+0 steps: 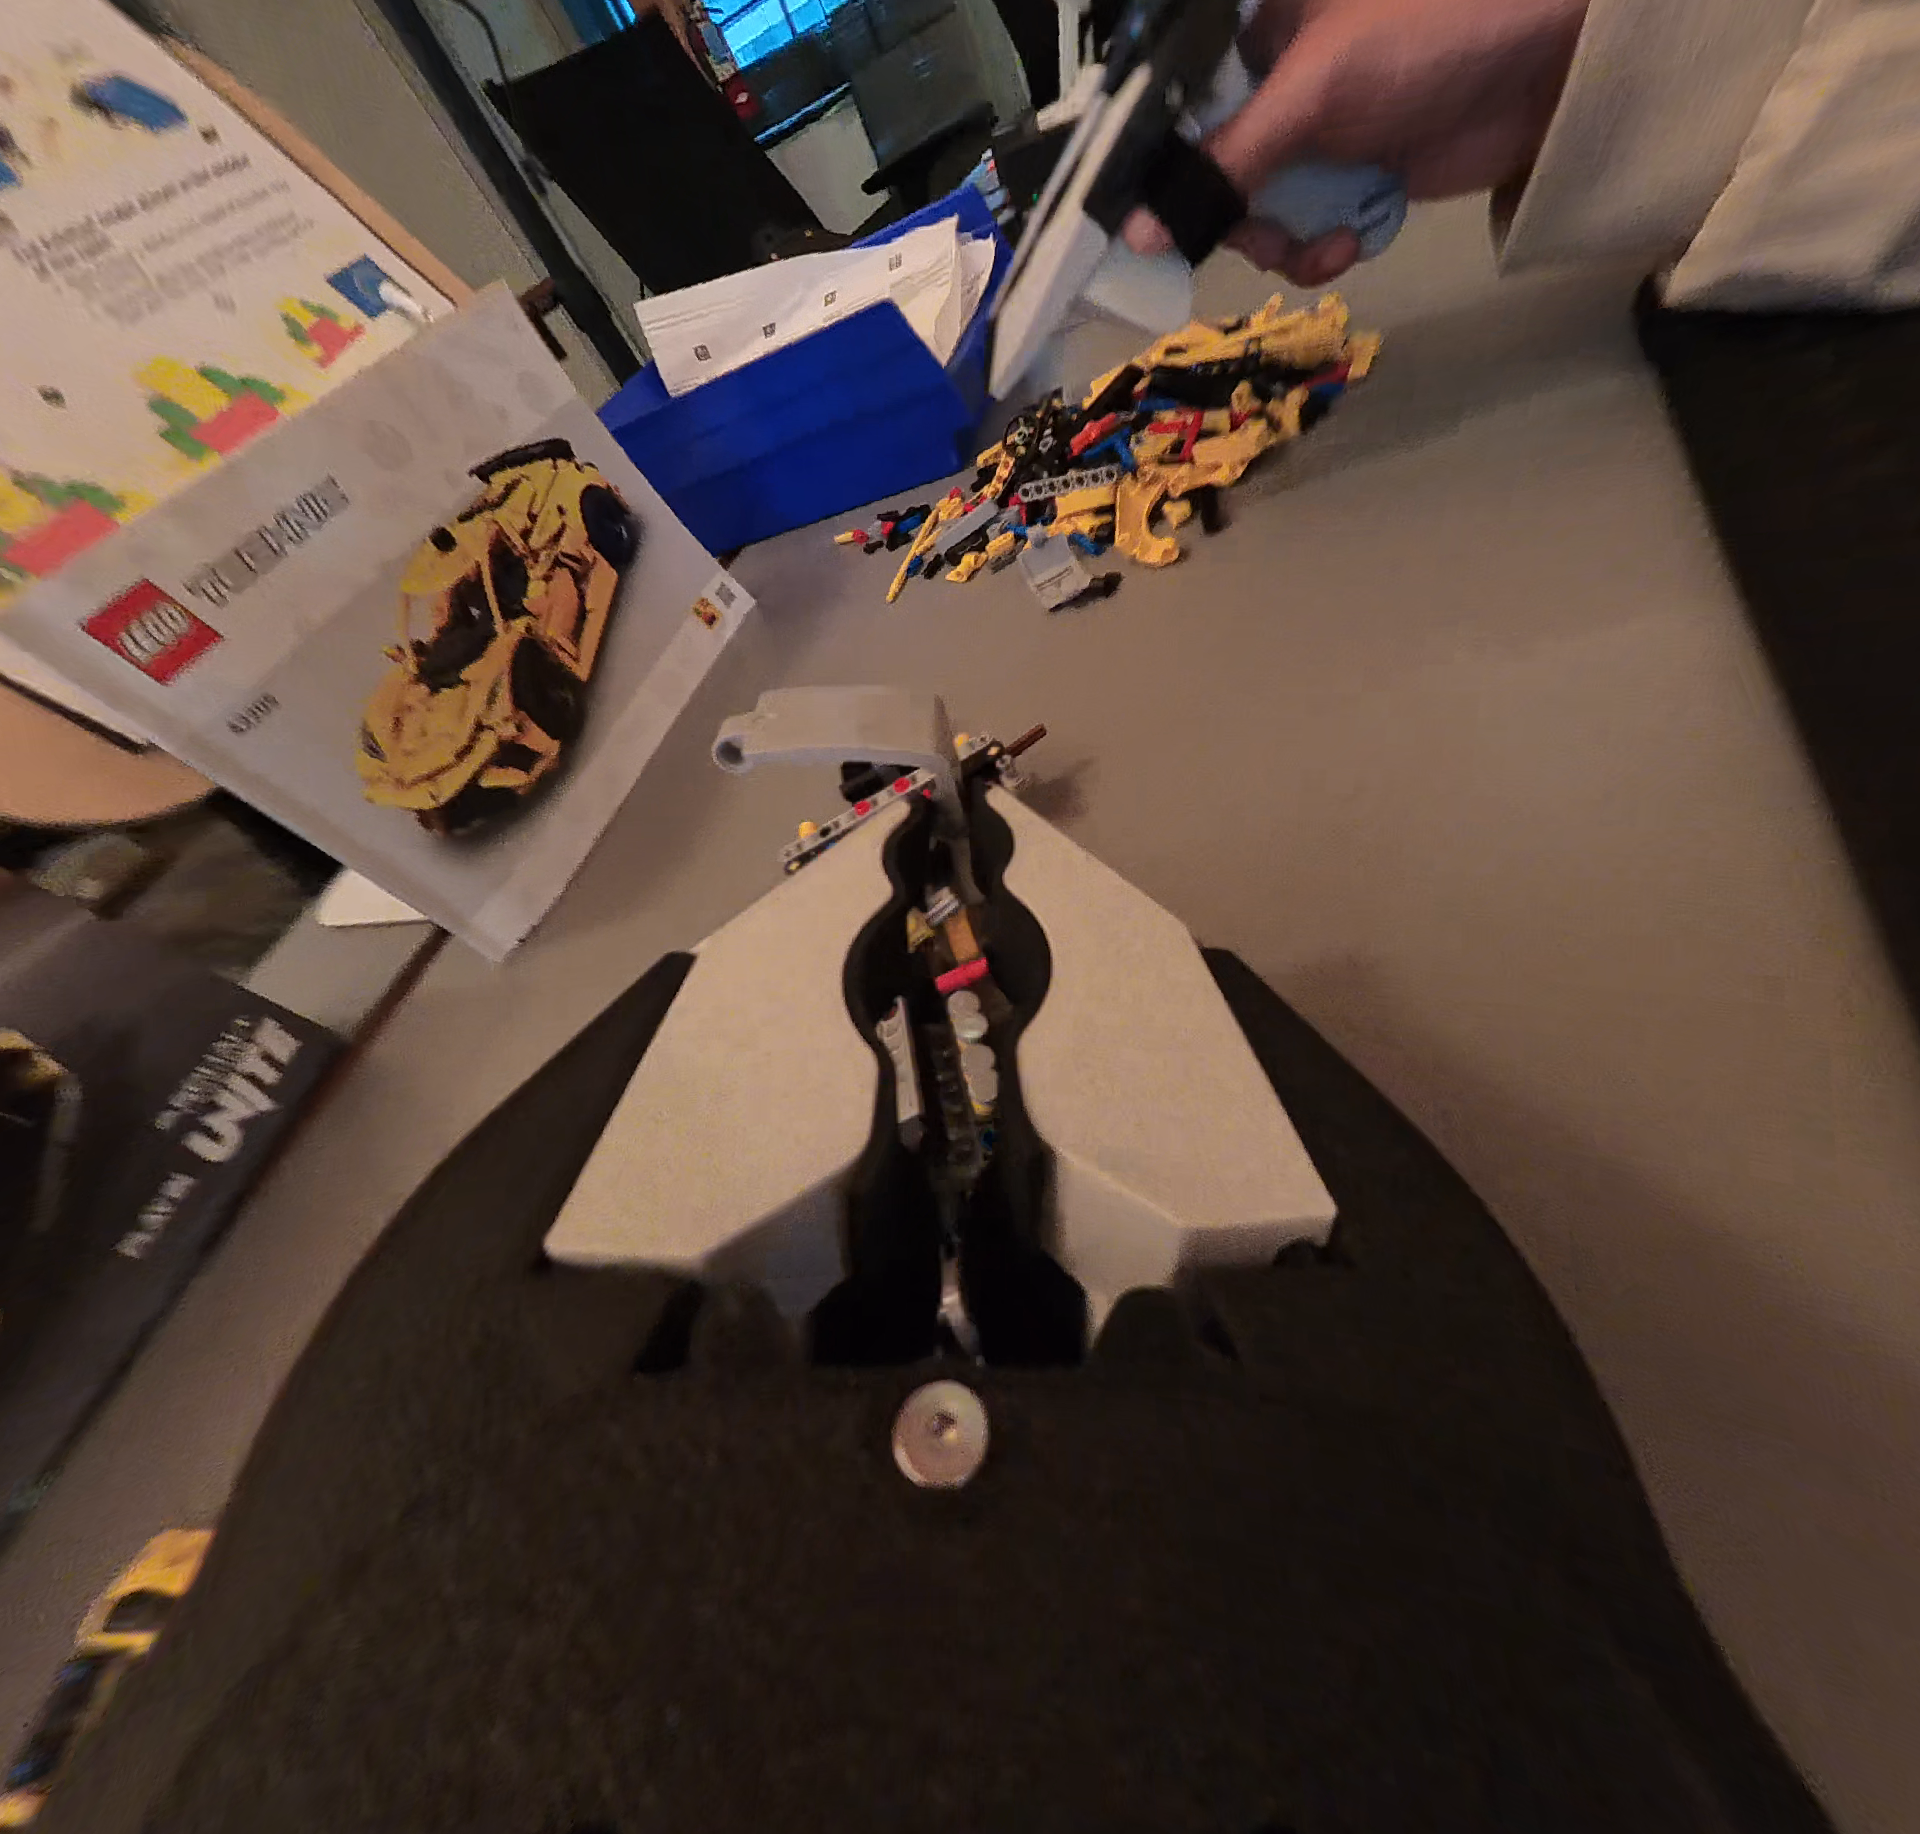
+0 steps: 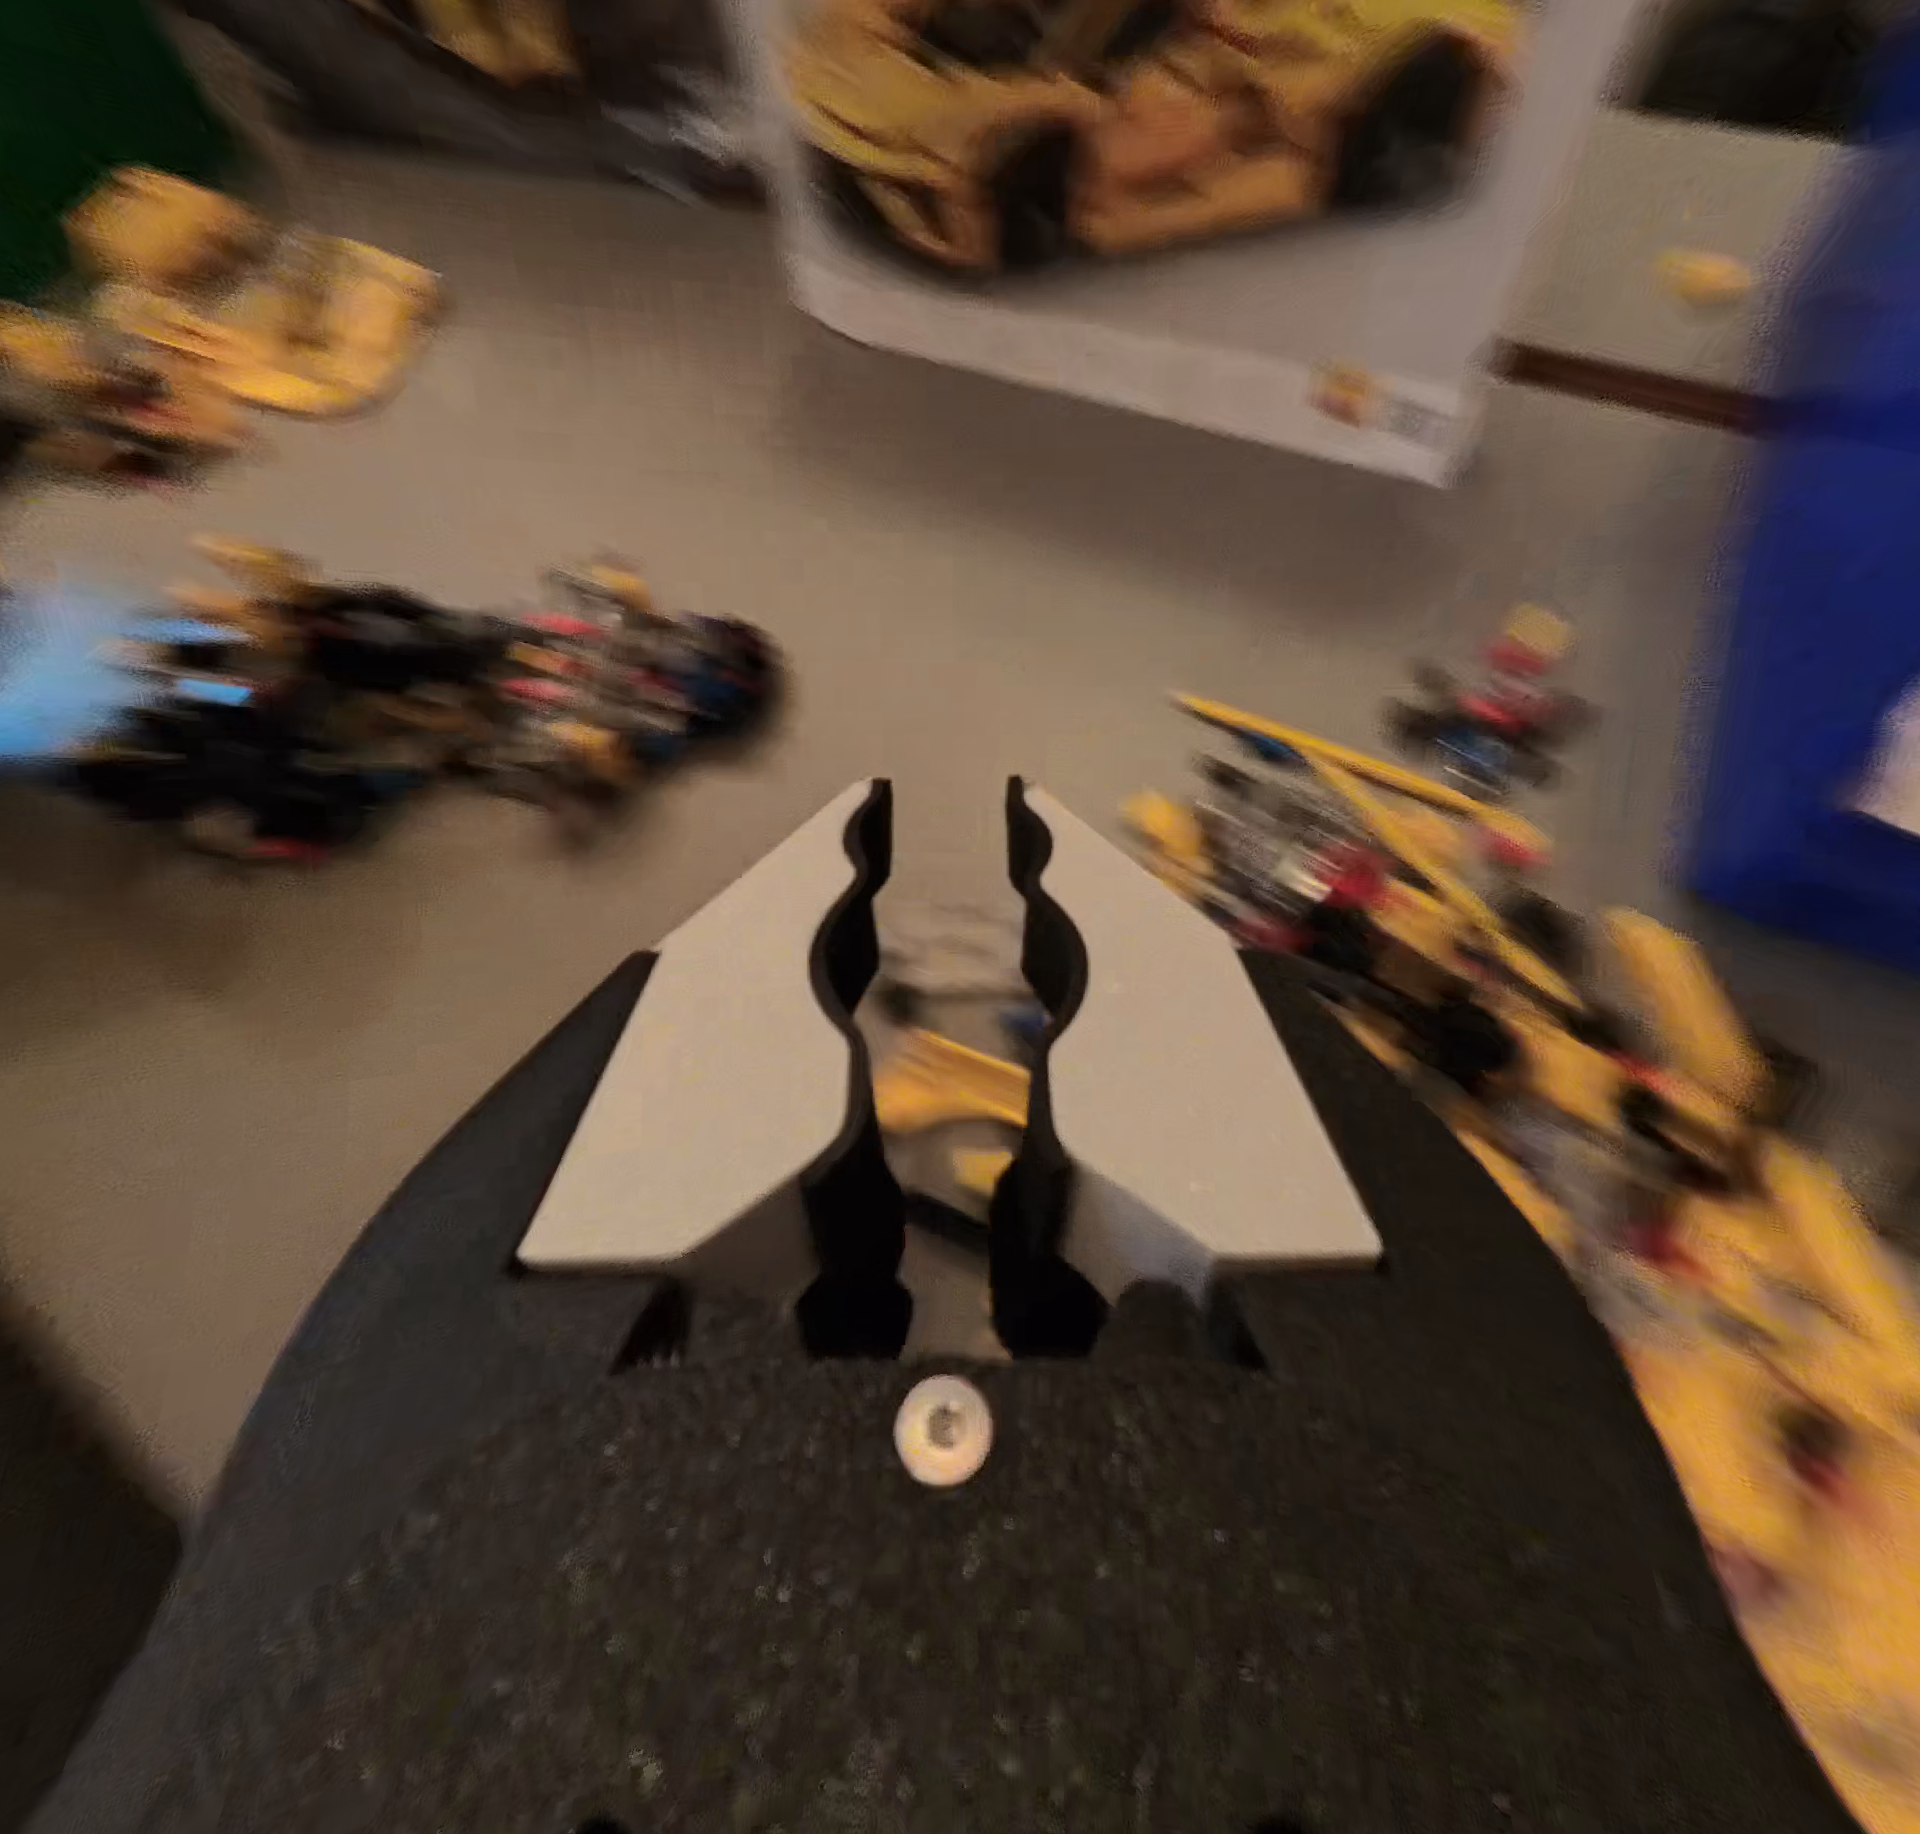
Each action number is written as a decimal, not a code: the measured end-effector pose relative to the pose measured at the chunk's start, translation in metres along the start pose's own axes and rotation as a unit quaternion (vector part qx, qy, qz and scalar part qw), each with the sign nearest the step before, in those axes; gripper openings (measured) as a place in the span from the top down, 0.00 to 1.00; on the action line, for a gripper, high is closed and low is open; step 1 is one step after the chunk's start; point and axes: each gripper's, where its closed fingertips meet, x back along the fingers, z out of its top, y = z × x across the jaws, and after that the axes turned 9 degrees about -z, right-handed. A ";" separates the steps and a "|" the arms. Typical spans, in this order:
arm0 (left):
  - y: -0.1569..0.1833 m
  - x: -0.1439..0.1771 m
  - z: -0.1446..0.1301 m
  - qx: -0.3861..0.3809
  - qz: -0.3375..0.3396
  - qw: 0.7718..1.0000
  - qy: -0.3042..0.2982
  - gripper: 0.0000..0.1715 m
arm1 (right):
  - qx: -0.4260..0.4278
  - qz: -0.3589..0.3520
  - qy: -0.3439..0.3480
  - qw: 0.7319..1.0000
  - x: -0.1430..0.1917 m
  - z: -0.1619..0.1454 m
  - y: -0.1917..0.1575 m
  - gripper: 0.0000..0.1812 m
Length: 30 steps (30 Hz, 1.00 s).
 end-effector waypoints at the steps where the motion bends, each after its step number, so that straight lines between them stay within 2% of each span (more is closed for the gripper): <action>1: 0.001 -0.001 -0.001 -0.020 0.009 1.000 -0.009 0.96 | -0.014 0.074 0.023 0.997 -0.003 0.010 -0.041 0.86; 3: 0.005 -0.005 -0.003 -0.047 0.012 0.998 -0.028 0.96 | -0.068 0.230 0.037 0.970 -0.004 0.023 -0.126 0.77; 4: 0.008 -0.007 -0.005 -0.056 0.011 0.998 -0.037 0.96 | -0.094 0.281 0.035 0.954 -0.007 0.026 -0.160 0.70; 6: 0.012 -0.011 -0.009 -0.069 0.012 0.996 -0.055 0.96 | -0.102 0.337 0.028 0.935 -0.012 0.024 -0.210 0.67; 8: 0.014 -0.014 -0.011 -0.080 0.014 0.994 -0.069 0.96 | -0.078 0.331 0.022 0.940 -0.018 0.020 -0.232 0.69; 10: 0.015 -0.015 -0.009 -0.088 0.022 0.993 -0.074 0.96 | -0.045 0.288 0.010 0.956 -0.027 0.012 -0.234 0.77; 12: 0.015 -0.017 -0.012 -0.083 0.029 0.992 -0.088 0.96 | -0.046 0.292 0.012 0.955 -0.023 0.011 -0.238 0.90; 13: 0.013 -0.017 -0.012 -0.081 0.036 0.992 -0.088 0.96 | -0.040 0.287 0.012 0.957 -0.022 0.011 -0.234 0.90; 14: 0.009 -0.016 -0.011 -0.071 0.048 0.993 -0.087 0.95 | -0.037 0.267 0.014 0.963 -0.023 0.012 -0.223 0.90; 15: 0.003 -0.013 -0.010 -0.049 0.056 0.994 -0.080 0.90 | -0.024 0.234 0.021 0.972 -0.023 0.015 -0.203 0.90; 18: -0.015 0.001 -0.016 0.082 0.034 0.995 -0.051 0.83 | 0.017 0.051 0.031 0.998 -0.020 0.025 -0.088 0.90; 19: -0.022 0.007 -0.018 0.127 0.025 0.991 -0.037 0.82 | 0.035 -0.016 0.008 0.999 -0.017 0.018 -0.044 0.90; 21: -0.035 0.017 -0.026 0.199 0.005 0.980 -0.023 0.82 | 0.061 -0.156 -0.058 0.984 -0.004 -0.006 0.040 0.90; 22: -0.035 0.020 -0.032 0.226 -0.014 0.974 -0.024 0.81 | 0.063 -0.202 -0.062 0.975 0.004 -0.012 0.069 0.90; 26: -0.021 0.018 -0.053 0.278 -0.087 0.955 -0.050 0.75 | 0.046 -0.239 -0.125 0.962 0.010 -0.041 0.106 0.90; 30: -0.006 0.011 -0.066 0.245 -0.099 0.960 -0.094 0.73 | 0.072 -0.245 -0.119 0.959 0.002 -0.039 0.100 0.84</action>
